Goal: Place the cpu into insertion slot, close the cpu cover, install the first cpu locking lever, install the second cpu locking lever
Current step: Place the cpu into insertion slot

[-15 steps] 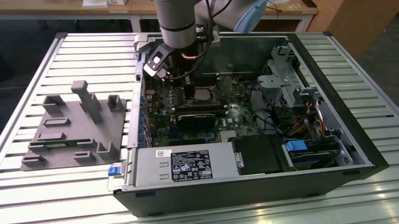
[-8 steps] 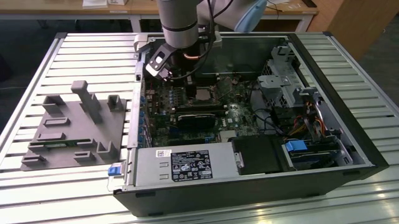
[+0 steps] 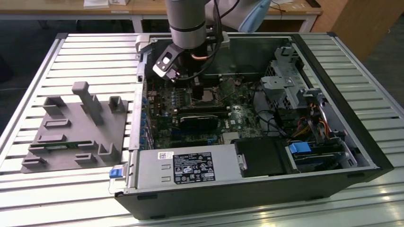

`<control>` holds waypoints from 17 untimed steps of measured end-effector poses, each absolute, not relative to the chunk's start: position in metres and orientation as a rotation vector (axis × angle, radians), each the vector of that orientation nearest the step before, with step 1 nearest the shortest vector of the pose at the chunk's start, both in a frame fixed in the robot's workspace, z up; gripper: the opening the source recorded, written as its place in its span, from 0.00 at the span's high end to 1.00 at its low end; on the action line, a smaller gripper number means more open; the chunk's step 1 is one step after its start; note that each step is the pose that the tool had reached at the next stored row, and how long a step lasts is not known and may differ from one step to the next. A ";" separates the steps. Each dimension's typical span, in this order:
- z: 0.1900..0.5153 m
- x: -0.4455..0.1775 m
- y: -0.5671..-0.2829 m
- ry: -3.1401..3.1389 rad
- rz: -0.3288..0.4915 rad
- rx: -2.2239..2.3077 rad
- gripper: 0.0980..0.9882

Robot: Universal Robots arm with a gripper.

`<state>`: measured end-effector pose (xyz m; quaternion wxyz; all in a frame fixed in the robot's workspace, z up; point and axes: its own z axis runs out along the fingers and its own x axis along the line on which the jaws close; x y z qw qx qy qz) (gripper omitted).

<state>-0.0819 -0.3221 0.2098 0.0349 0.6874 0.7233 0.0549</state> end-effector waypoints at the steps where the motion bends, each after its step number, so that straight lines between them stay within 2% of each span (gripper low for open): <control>1: 0.210 -0.080 -0.322 2.223 0.168 2.113 0.42; 17: 0.216 -0.068 -0.323 2.201 0.165 2.137 0.42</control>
